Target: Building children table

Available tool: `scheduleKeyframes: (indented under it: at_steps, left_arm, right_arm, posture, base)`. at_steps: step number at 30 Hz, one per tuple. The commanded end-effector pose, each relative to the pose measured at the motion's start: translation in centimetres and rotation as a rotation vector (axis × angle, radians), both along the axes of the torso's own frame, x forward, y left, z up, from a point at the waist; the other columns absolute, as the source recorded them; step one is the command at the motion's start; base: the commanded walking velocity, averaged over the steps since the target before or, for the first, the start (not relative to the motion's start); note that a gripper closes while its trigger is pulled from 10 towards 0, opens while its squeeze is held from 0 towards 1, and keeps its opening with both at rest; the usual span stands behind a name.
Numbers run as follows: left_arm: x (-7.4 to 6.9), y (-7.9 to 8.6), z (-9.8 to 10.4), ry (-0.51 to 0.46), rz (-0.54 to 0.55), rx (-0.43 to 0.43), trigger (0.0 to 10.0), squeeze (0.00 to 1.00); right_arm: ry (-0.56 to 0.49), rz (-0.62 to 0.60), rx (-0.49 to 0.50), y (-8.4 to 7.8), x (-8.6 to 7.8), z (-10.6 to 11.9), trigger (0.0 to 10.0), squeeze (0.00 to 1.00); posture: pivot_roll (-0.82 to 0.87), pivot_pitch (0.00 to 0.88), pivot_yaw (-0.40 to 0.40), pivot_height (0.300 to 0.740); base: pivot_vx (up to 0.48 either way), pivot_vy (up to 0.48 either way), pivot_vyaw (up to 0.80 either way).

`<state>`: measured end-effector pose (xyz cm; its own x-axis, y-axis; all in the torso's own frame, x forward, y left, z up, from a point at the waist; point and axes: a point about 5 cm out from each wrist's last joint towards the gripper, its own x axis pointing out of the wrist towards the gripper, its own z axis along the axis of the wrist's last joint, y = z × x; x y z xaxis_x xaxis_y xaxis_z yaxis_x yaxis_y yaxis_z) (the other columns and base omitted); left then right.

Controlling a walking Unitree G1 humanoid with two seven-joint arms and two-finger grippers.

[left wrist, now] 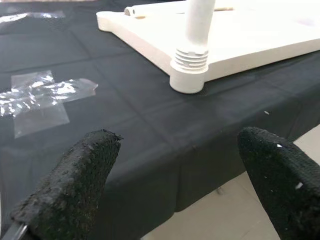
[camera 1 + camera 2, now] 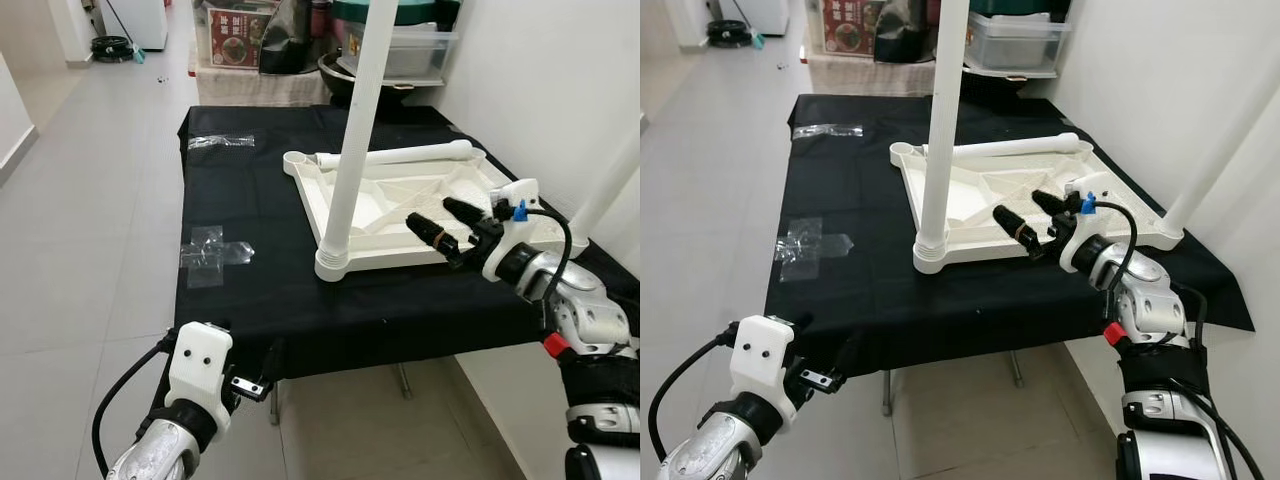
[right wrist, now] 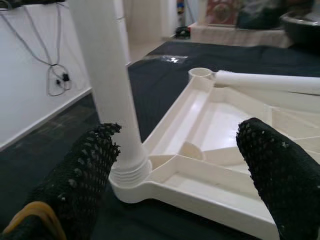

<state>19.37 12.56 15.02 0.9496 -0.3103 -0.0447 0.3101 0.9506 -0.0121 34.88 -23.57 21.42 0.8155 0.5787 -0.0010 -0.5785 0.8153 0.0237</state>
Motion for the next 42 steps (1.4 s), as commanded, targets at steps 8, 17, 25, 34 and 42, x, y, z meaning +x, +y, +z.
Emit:
scheduleKeyframes:
  at_steps: [8,17,25,34,42]
  left_arm:
    - [-1.7,-1.1,0.4,0.001,-0.096,-0.006,10.0,0.00]
    - [-2.0,-1.2,0.5,0.004,-0.091,-0.006,10.0,0.00]
    - [-2.1,-1.3,0.5,0.004,-0.098,0.003,10.0,0.00]
    - [-2.1,-1.3,0.5,0.002,-0.097,0.005,10.0,0.00]
    - [-2.2,-1.2,0.6,-0.001,-0.092,0.008,10.0,0.00]
  right_arm:
    - [-0.034,0.247,0.020,3.9,2.3,1.7,10.0,0.00]
    - [-0.054,0.261,0.032,5.3,3.3,2.5,10.0,0.00]
    - [-0.068,0.202,0.053,5.6,4.1,3.0,10.0,0.00]
    - [-0.077,0.200,0.077,6.7,4.6,2.6,10.0,0.00]
    - [-0.093,0.247,0.108,8.4,4.8,3.0,10.0,0.00]
  posture:
    - [0.17,0.156,-0.104,0.740]
    - [0.16,0.173,-0.111,0.740]
    - [0.16,0.176,-0.113,0.740]
    - [0.16,0.177,-0.113,0.740]
    - [0.17,0.176,-0.115,0.740]
  base:
    - [0.000,0.000,0.00]
    - [0.000,0.000,0.00]
    - [0.000,0.000,0.00]
    - [0.000,0.000,0.00]
    - [0.000,0.000,0.00]
